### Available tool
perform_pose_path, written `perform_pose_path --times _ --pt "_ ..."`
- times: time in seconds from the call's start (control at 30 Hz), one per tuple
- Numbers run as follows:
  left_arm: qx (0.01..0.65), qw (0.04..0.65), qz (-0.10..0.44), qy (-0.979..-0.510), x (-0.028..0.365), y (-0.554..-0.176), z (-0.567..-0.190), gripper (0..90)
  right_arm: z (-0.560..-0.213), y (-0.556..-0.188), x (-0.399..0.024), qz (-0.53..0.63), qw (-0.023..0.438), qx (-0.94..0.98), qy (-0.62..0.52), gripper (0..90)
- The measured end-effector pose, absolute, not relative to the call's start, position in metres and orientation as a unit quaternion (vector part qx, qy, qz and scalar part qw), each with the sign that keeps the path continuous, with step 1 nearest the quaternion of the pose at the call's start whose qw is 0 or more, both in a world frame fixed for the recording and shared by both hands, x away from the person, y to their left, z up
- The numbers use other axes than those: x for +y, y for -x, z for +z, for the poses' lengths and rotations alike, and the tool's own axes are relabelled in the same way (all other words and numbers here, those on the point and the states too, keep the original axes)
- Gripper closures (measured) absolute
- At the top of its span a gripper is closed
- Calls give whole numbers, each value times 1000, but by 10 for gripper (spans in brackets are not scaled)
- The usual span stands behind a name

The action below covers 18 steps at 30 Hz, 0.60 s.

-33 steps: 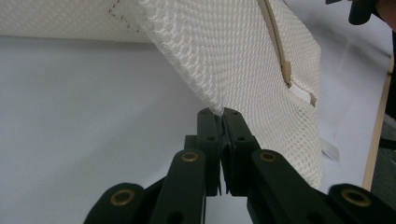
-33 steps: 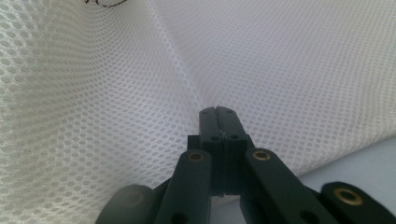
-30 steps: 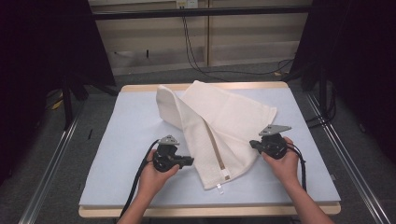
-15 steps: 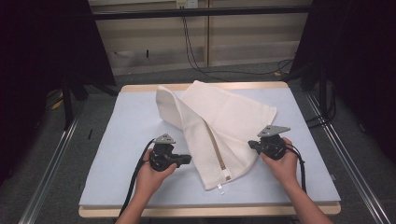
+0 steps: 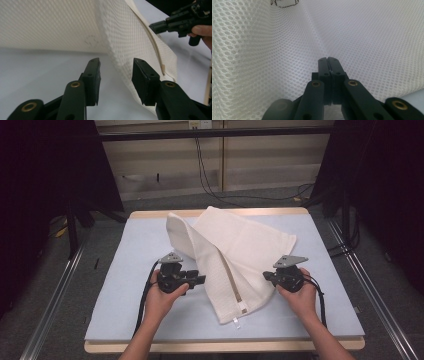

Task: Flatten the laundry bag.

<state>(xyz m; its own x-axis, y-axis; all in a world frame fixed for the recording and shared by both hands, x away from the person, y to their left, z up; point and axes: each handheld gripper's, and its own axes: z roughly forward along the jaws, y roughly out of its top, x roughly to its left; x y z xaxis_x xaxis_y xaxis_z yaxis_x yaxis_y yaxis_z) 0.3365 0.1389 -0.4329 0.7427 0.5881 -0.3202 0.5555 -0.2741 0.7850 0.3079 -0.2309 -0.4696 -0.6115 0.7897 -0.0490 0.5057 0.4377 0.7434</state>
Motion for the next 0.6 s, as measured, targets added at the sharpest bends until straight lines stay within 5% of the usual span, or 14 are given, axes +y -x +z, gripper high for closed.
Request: perform_pose_path --times 0.3,0.47,0.57,0.6 --pt "347 488 16 -800 139 -340 -428 857 -471 -306 -226 352 192 831 -386 885" --pt "347 475 14 -809 140 -336 -427 866 -470 -305 -226 352 196 830 -385 836" --pt "344 465 15 -815 142 -331 -427 867 -472 -305 -227 354 199 829 -384 741" --pt "345 462 14 -816 143 -330 -427 867 -473 -306 -227 355 199 826 -389 601"
